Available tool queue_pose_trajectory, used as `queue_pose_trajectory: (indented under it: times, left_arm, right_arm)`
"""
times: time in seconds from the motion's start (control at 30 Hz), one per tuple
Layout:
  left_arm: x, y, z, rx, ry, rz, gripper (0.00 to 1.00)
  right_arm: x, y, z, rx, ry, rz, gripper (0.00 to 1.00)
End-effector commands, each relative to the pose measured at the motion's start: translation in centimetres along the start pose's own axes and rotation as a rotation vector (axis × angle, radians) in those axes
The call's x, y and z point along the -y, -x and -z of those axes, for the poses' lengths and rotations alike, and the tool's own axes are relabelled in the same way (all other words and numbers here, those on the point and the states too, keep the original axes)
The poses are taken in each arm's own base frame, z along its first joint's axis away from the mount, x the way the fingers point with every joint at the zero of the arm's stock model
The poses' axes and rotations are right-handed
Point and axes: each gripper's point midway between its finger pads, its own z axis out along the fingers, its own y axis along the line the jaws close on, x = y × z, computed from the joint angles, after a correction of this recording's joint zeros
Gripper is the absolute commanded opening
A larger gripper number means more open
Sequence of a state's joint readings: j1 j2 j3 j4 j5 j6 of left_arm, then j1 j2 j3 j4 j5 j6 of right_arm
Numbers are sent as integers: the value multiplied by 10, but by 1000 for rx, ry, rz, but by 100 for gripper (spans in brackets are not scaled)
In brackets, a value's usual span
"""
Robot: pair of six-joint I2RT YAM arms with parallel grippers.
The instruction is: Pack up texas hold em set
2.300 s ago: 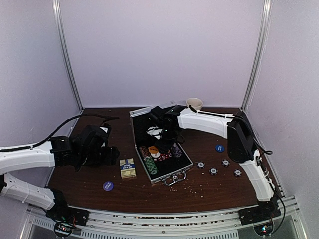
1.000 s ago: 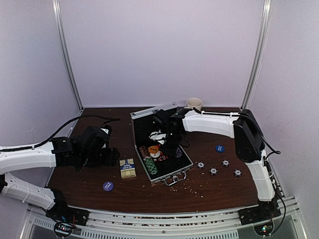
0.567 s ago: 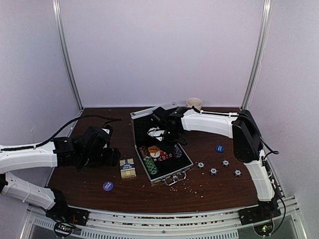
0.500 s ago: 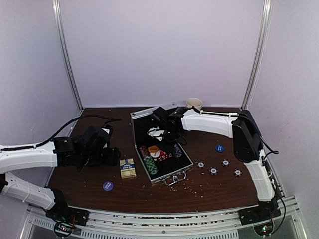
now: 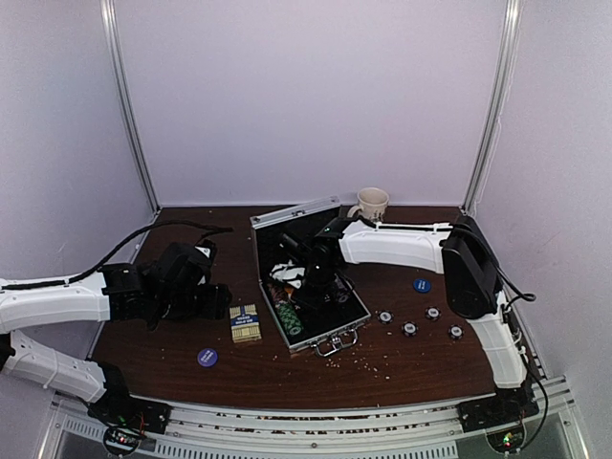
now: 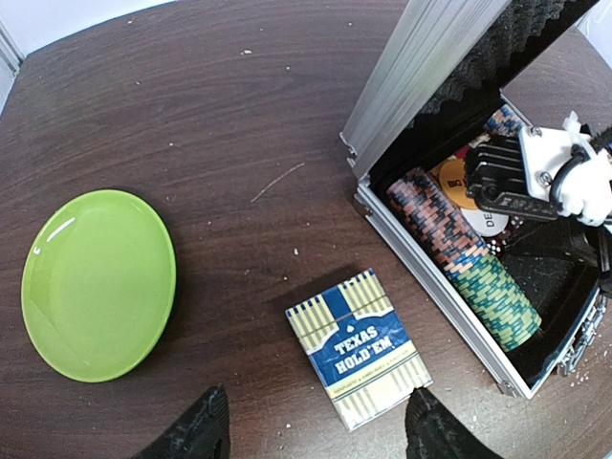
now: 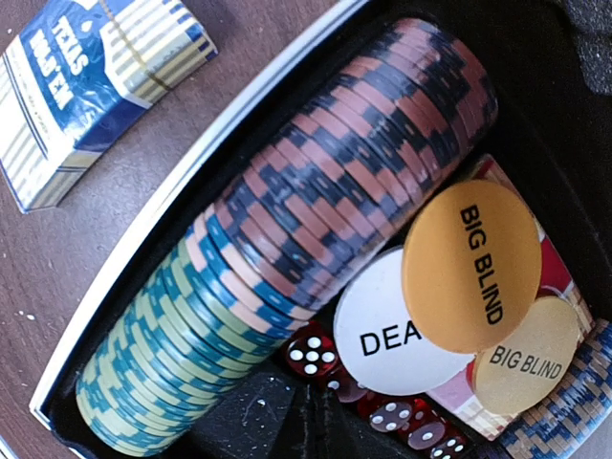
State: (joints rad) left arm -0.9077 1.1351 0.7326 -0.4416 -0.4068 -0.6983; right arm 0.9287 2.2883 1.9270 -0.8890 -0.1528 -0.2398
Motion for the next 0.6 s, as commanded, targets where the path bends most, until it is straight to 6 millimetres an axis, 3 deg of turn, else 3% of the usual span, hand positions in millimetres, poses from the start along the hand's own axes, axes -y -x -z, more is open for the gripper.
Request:
queue_pose_trajectory:
  times: [0.0, 0.3, 0.43, 0.57]
  left_arm:
    - [1, 4, 1, 28, -15, 19, 65]
    - [-1, 1, 1, 25, -14, 25, 65]
    - [-1, 1, 2, 26, -16, 28, 65]
    - [-1, 2, 3, 29, -17, 29, 65]
  right_arm:
    - [8, 10, -1, 19, -32, -13, 0]
    - [32, 28, 4, 64, -154, -46, 0]
    - [26, 26, 4, 57, -123, -39, 0]
    - [8, 21, 9, 61, -34, -4, 0]
